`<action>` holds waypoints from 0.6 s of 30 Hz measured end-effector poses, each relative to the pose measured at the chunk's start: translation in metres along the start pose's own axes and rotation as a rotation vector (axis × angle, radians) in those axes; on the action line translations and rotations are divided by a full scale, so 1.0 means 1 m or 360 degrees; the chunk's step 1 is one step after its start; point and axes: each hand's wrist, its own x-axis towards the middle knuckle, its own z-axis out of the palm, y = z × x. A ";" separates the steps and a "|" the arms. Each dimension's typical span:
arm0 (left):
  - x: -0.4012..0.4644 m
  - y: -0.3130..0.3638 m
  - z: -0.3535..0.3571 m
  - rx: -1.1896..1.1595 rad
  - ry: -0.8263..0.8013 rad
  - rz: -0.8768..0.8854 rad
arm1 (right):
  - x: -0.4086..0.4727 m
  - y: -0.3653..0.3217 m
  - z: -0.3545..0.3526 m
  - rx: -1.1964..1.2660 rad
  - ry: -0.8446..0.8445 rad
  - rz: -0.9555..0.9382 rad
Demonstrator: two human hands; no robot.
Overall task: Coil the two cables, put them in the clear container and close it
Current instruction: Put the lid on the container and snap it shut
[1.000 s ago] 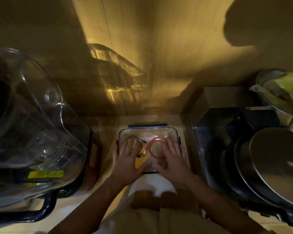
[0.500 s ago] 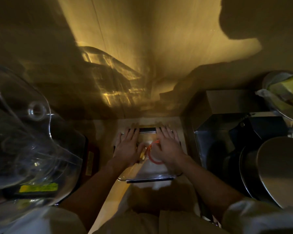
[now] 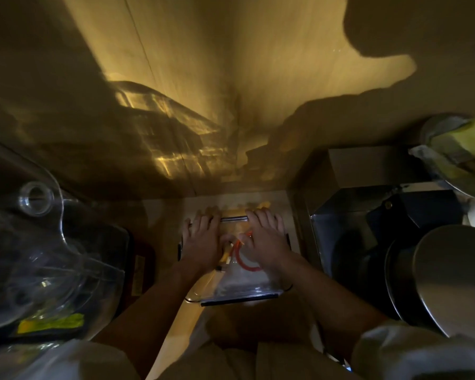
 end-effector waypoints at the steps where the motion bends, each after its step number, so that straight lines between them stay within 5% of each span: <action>1: -0.002 0.001 -0.001 -0.0002 0.0004 0.0004 | -0.002 0.000 -0.001 0.0011 0.0006 0.0000; 18: -0.088 0.005 0.016 -0.0335 0.0268 0.0153 | -0.117 0.000 0.007 0.0248 -0.0044 -0.0095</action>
